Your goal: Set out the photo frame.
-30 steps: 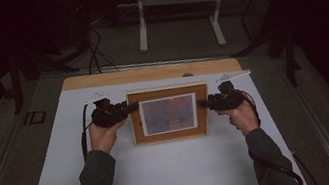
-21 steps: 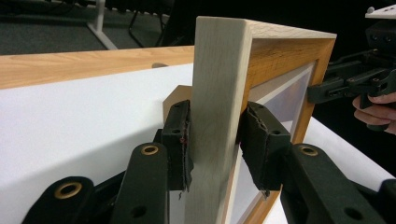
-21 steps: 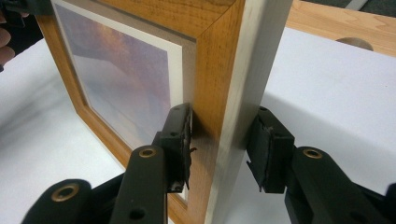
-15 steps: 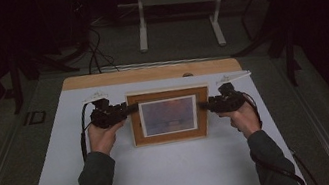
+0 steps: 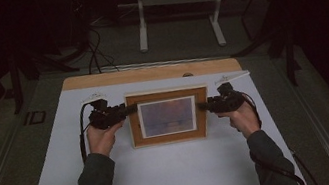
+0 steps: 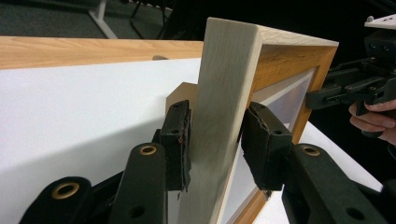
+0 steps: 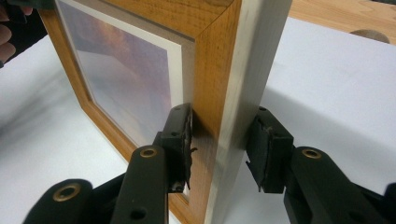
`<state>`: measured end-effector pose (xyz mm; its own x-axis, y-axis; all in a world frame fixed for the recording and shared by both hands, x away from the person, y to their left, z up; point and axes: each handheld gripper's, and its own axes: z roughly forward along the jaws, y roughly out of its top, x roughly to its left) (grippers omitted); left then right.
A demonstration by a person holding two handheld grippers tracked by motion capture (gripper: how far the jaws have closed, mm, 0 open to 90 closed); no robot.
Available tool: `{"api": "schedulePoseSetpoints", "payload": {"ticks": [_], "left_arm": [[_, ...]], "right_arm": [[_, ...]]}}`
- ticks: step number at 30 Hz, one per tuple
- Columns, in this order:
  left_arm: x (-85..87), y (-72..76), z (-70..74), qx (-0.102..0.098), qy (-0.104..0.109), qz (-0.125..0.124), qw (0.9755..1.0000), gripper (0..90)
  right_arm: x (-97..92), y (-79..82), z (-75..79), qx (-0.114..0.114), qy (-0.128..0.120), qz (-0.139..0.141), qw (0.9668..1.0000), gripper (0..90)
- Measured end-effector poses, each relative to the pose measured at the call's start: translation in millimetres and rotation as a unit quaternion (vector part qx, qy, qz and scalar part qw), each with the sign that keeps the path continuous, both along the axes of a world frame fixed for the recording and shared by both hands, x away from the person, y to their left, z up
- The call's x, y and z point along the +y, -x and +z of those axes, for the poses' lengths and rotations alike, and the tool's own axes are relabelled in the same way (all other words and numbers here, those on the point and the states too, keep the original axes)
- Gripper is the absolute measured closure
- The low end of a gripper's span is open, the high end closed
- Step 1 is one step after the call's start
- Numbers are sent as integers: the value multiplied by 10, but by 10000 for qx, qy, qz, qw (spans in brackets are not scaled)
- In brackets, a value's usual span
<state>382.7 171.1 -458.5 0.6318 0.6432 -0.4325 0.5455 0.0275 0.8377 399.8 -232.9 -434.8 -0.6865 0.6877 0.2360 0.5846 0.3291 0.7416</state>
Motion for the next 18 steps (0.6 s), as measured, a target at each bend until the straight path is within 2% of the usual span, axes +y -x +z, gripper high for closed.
{"api": "schedulePoseSetpoints", "payload": {"ticks": [10,18], "left_arm": [[-2,32,0,-3,21,47,10000,625],[-24,51,15,-94,-93,44,9999,584]], "right_arm": [[-5,7,-10,-39,-40,17,10000,617],[14,20,-31,-92,42,19,9999,573]]}}
